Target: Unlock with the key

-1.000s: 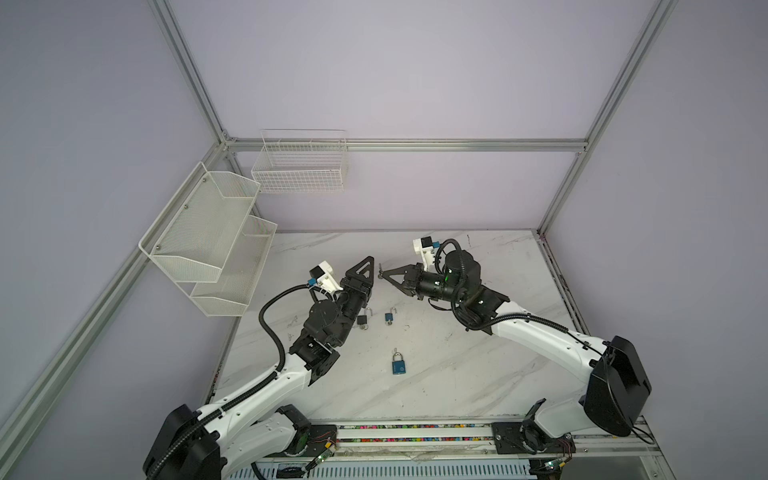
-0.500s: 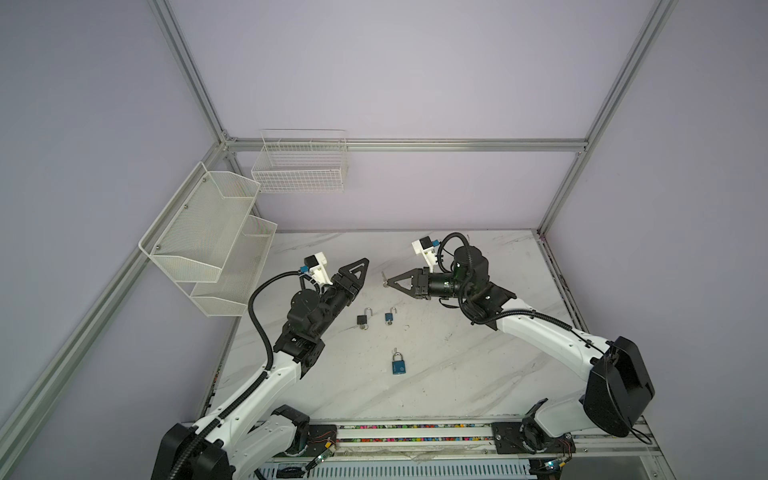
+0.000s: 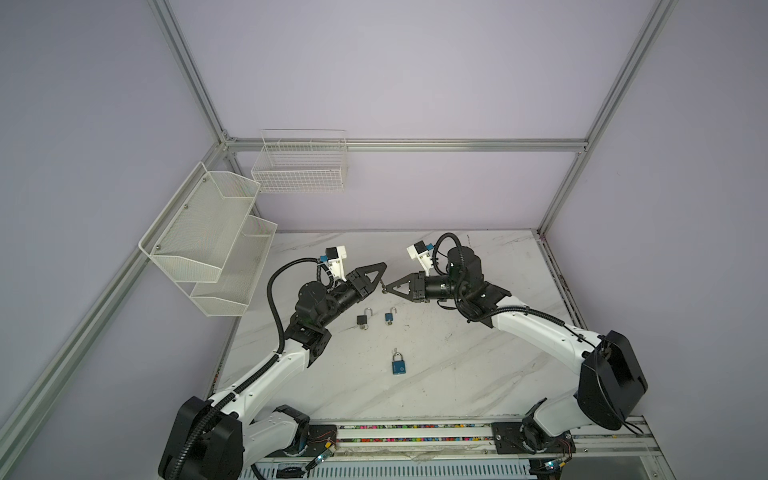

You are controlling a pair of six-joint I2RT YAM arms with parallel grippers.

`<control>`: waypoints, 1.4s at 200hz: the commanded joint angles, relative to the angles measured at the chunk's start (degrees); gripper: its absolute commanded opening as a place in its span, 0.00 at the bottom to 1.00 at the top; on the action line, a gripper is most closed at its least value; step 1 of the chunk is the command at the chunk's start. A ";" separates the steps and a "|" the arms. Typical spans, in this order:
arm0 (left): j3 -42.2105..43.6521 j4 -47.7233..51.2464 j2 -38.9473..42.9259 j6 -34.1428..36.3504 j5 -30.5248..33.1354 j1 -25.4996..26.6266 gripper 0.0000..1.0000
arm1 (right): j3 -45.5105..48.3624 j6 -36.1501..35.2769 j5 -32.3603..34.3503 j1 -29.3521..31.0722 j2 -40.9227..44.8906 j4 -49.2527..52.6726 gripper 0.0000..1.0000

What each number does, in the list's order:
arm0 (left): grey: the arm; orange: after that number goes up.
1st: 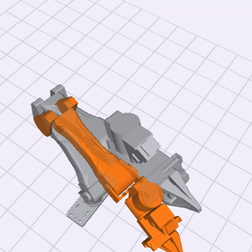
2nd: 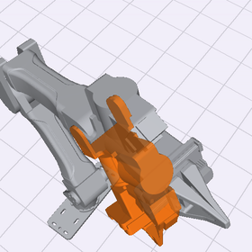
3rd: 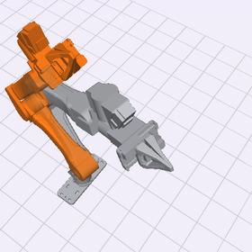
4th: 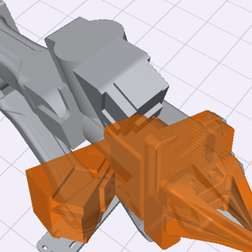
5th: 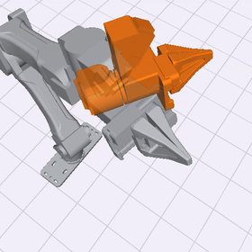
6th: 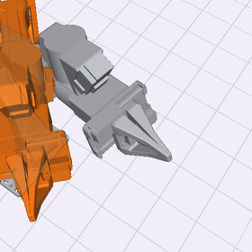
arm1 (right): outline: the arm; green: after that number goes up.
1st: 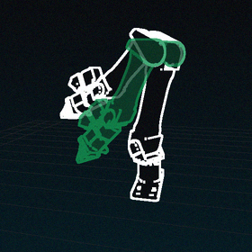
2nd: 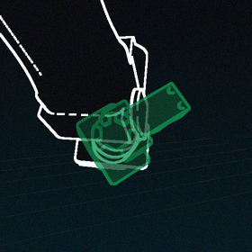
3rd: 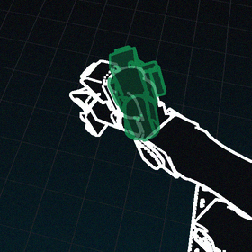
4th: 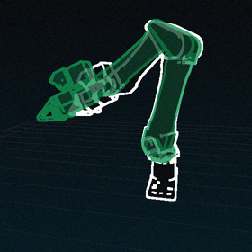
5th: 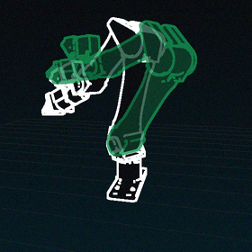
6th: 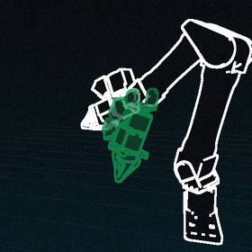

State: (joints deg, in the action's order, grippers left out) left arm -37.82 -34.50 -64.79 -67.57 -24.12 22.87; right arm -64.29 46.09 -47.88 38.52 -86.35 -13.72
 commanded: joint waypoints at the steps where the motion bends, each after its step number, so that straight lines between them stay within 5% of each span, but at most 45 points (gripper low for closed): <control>1: -5.64 1.17 1.43 3.14 -1.64 -0.30 0.37 | -2.47 -1.08 -1.16 -0.12 -0.29 -0.43 0.00; 42: -5.99 2.99 1.34 2.80 -2.64 -0.12 0.29 | -3.64 -1.09 -1.38 -0.11 -1.14 -0.79 0.00; 179: -10.07 16.29 4.28 7.58 3.97 -0.16 0.40 | -5.78 -3.06 -1.17 -0.11 -0.24 4.00 0.00; 232: -10.01 8.85 2.29 4.63 -1.78 -0.11 0.17 | -6.76 -3.01 -1.53 -0.11 -1.54 3.08 0.00; 280: -9.96 10.26 1.55 4.91 -2.07 -0.11 0.11 | -7.12 -2.91 -1.32 -0.12 -1.53 3.06 0.00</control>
State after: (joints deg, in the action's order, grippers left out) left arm -42.35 -22.22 -62.76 -62.94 -24.34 22.65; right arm -69.65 44.01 -48.88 38.52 -87.37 -9.63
